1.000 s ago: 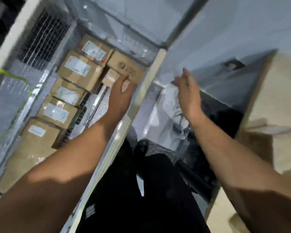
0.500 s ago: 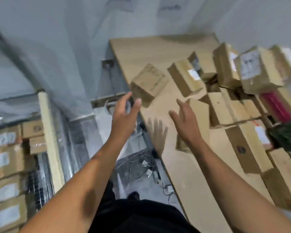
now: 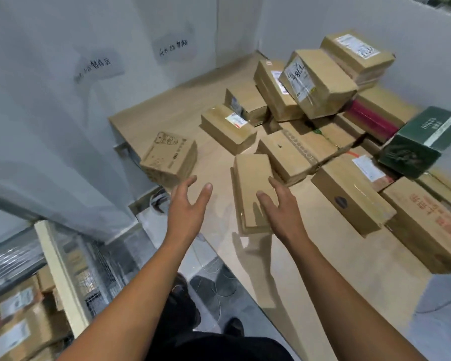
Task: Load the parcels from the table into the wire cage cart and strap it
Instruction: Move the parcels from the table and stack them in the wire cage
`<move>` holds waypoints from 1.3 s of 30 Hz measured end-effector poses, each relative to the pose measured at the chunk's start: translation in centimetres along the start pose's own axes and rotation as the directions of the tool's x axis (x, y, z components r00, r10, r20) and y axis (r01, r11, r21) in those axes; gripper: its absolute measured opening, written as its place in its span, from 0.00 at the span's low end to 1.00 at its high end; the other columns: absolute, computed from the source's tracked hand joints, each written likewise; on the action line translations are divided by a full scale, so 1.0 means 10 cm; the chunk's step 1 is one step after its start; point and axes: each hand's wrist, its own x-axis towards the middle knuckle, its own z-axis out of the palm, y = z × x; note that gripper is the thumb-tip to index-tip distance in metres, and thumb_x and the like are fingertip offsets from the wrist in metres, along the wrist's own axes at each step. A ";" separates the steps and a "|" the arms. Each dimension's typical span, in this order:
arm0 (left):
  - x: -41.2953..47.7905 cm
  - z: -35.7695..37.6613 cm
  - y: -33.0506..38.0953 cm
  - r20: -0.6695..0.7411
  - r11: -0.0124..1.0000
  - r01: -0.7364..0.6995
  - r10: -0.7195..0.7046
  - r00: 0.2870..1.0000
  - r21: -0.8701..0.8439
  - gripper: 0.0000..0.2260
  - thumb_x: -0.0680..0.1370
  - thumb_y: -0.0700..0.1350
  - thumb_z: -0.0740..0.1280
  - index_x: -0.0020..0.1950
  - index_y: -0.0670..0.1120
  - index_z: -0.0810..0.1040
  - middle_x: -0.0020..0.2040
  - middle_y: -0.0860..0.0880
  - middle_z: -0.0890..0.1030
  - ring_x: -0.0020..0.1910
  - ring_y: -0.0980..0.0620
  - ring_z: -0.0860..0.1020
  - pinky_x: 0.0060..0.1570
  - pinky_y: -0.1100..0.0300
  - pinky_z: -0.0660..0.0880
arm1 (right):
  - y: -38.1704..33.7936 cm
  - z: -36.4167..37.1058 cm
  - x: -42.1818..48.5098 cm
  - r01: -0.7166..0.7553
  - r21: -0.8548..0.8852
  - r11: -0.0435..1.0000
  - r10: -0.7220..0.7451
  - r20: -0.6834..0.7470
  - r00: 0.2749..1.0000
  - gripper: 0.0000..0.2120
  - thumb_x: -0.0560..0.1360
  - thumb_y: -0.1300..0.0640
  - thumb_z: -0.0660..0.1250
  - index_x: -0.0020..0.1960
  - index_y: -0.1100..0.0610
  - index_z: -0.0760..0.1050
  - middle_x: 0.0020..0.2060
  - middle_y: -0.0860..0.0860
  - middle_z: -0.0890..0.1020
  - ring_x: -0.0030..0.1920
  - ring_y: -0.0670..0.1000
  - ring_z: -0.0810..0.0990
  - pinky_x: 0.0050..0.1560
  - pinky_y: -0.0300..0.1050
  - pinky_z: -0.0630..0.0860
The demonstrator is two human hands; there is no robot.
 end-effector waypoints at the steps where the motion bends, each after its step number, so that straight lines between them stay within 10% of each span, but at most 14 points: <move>1: 0.10 -0.04 0.00 -0.025 1.000 0.010 -0.009 1.000 0.014 0.19 0.80 0.64 0.67 0.67 0.60 0.72 0.68 0.56 0.71 0.65 0.58 0.70 0.63 0.58 0.67 | -0.05 0.06 0.06 -0.001 0.006 1.000 0.001 0.016 1.000 0.28 0.82 0.43 0.65 0.80 0.48 0.66 0.77 0.51 0.70 0.78 0.52 0.65 0.77 0.52 0.63; 11: 1.68 -0.72 -0.59 -0.156 0.987 0.135 -0.120 0.980 0.092 0.28 0.80 0.60 0.70 0.75 0.49 0.71 0.71 0.49 0.70 0.65 0.54 0.73 0.62 0.59 0.71 | -0.60 1.23 0.91 -0.069 -0.012 0.998 0.070 0.208 0.976 0.31 0.81 0.40 0.65 0.81 0.48 0.64 0.80 0.48 0.65 0.81 0.49 0.59 0.75 0.44 0.60; 16: 2.24 -0.84 -0.98 0.049 0.958 0.283 -0.285 0.957 0.050 0.37 0.78 0.63 0.70 0.82 0.51 0.62 0.74 0.50 0.71 0.65 0.56 0.72 0.60 0.66 0.68 | -0.80 1.87 1.37 -0.243 0.015 0.970 0.226 0.323 0.919 0.35 0.81 0.39 0.65 0.83 0.49 0.60 0.80 0.48 0.65 0.77 0.47 0.67 0.68 0.42 0.64; 20: 2.34 -0.90 -1.16 0.190 0.932 0.362 -0.348 0.918 -0.039 0.37 0.77 0.65 0.71 0.82 0.57 0.62 0.68 0.62 0.73 0.63 0.61 0.75 0.61 0.67 0.70 | -0.93 2.25 1.55 -0.302 0.140 0.943 0.236 0.360 0.903 0.16 0.81 0.46 0.67 0.66 0.35 0.69 0.59 0.37 0.80 0.51 0.27 0.79 0.45 0.22 0.72; 28: 1.92 -1.32 -1.02 0.082 0.791 0.391 -0.402 0.912 -0.471 0.26 0.75 0.61 0.72 0.67 0.60 0.63 0.66 0.50 0.80 0.61 0.50 0.83 0.57 0.49 0.82 | -1.42 2.50 1.53 -0.048 0.192 0.980 -0.041 0.430 0.902 0.35 0.74 0.37 0.69 0.79 0.40 0.65 0.69 0.46 0.72 0.68 0.48 0.76 0.68 0.55 0.77; 33: 1.10 -1.80 -1.00 -0.308 0.742 0.231 -0.511 0.802 -0.629 0.33 0.66 0.75 0.73 0.59 0.62 0.61 0.62 0.54 0.81 0.57 0.55 0.84 0.54 0.52 0.83 | -1.91 3.00 1.24 0.181 0.230 0.956 -0.291 0.676 0.678 0.30 0.78 0.48 0.74 0.77 0.47 0.70 0.68 0.50 0.75 0.68 0.48 0.77 0.70 0.55 0.75; 39: -0.03 -2.28 -1.33 -0.608 0.676 -0.145 -0.520 0.600 -0.722 0.37 0.78 0.61 0.72 0.81 0.62 0.55 0.73 0.52 0.77 0.68 0.48 0.79 0.58 0.40 0.81 | -2.27 3.67 0.21 0.378 0.277 0.883 -0.392 0.879 0.272 0.32 0.78 0.44 0.73 0.79 0.43 0.67 0.66 0.46 0.73 0.67 0.44 0.76 0.71 0.50 0.74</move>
